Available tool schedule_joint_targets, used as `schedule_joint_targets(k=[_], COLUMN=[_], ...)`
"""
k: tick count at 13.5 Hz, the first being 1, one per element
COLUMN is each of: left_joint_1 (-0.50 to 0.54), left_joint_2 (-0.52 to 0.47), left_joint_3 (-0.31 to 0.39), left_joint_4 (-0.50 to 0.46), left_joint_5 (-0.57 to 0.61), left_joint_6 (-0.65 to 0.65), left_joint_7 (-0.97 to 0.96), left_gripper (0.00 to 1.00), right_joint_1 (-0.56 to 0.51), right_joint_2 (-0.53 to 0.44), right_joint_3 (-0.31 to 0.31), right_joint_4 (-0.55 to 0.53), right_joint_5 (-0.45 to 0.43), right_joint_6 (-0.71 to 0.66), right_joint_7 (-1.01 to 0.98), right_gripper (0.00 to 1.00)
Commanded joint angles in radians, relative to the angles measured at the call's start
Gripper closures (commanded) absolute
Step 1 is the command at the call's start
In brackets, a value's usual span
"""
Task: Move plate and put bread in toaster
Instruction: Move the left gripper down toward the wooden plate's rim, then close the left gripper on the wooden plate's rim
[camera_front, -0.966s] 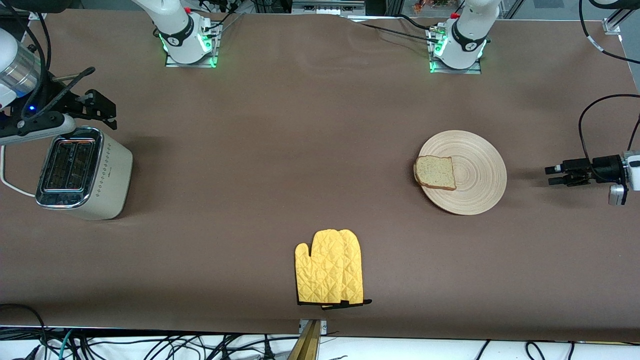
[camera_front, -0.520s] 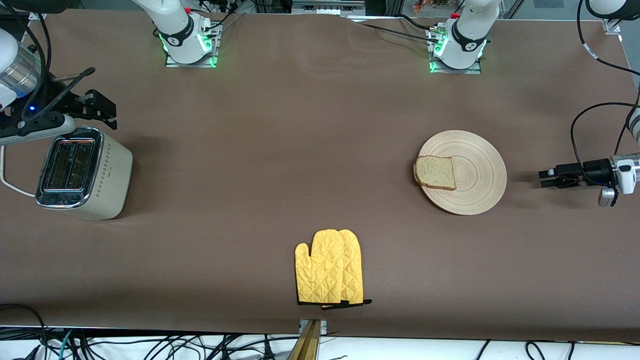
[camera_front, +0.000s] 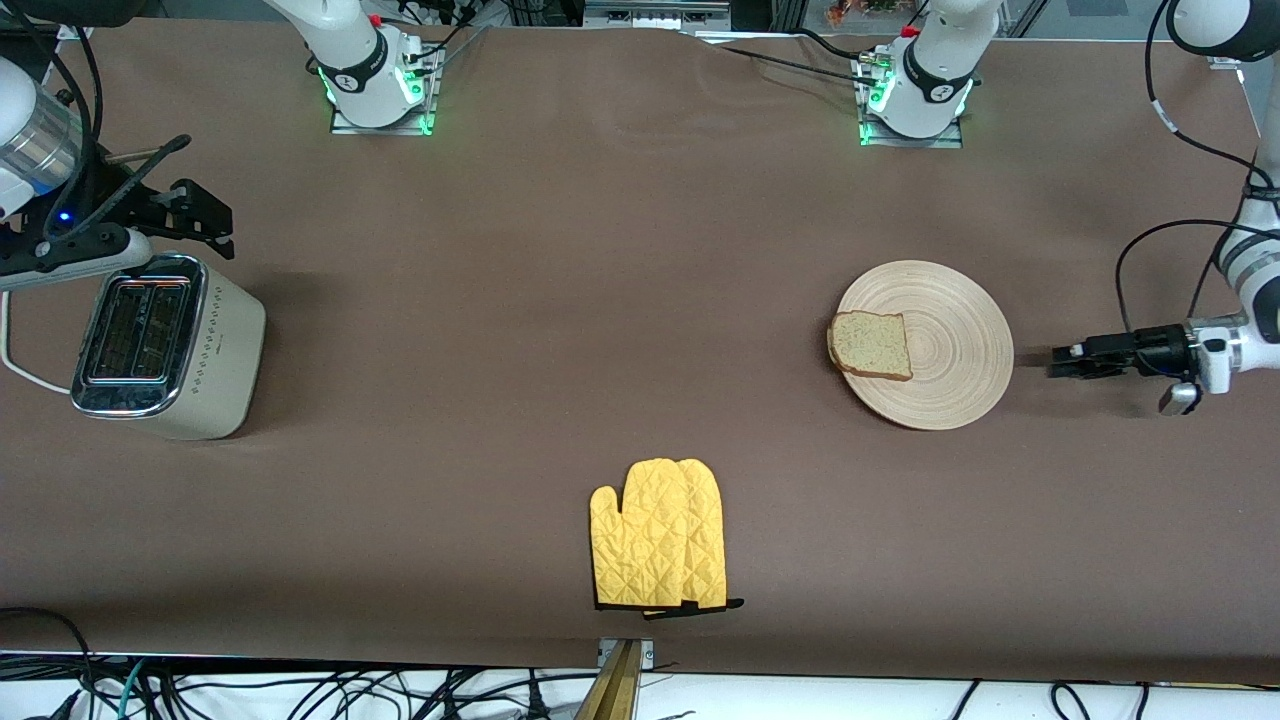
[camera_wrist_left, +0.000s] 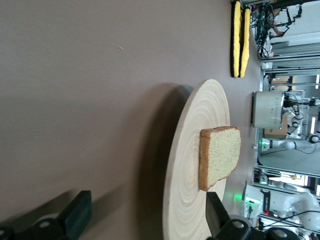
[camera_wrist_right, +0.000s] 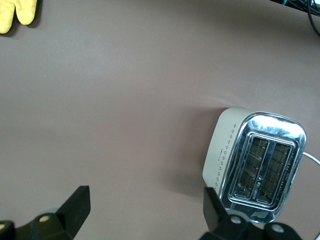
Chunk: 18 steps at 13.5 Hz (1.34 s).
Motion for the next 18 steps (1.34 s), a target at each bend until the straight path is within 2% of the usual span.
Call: schedule_joint_targets(k=[1,3,6,7,8,9,10,11,13,16,18], left_joint_1=[-0.027,-0.027,-0.024,-0.024,-0.024,-0.024,-0.026,-0.026,-0.021,-0.020,-0.020], left_joint_2=[-0.046,-0.049,-0.051,-0.049,-0.048,-0.046,-0.045,-0.043,-0.041,-0.041,-0.043], left_joint_3=[0.003,-0.015,-0.047,-0.048,-0.048,-0.048,-0.048,-0.048,-0.048,-0.048,-0.048], left_joint_4=[-0.110,-0.167,-0.194,-0.194,-0.192,-0.189,-0.183,-0.181,-0.181,-0.178,-0.171], left_joint_5=[-0.064,-0.082,-0.082,-0.078,-0.073,-0.067,-0.064,-0.064,-0.062,-0.062,-0.062], left_joint_6=[0.038,0.040,0.034,0.032,0.032,0.032,0.032,0.032,0.032,0.028,0.022], left_joint_7=[0.004,0.021,0.023,0.024,0.024,0.023,0.023,0.024,0.024,0.024,0.021], left_gripper=[0.00,0.00,0.02,0.16,0.38,0.56,0.70,0.79,0.92,1.00,1.00], right_joint_1=[0.001,0.001,0.001,0.001,0.001,0.001,0.001,0.001,0.001,0.002,0.001], right_joint_2=[-0.007,-0.007,-0.007,-0.007,-0.007,-0.007,-0.007,-0.007,-0.007,-0.009,-0.007], right_joint_3=[0.001,0.001,0.001,0.001,0.001,0.001,0.001,0.001,0.001,0.001,0.001], right_joint_4=[-0.001,-0.001,-0.001,-0.001,-0.001,-0.001,-0.001,-0.001,-0.001,-0.001,-0.001], right_joint_5=[-0.013,-0.013,-0.013,-0.013,-0.013,-0.013,-0.013,-0.013,-0.013,-0.013,-0.013], right_joint_6=[-0.010,-0.010,-0.010,-0.010,-0.010,-0.010,-0.010,-0.010,-0.010,-0.010,-0.010], right_joint_7=[-0.003,-0.003,-0.005,-0.005,-0.005,-0.005,-0.005,-0.006,-0.008,-0.006,-0.006], right_gripper=[0.00,0.00,0.00,0.00,0.00,0.00,0.00,0.00,0.00,0.00,0.00])
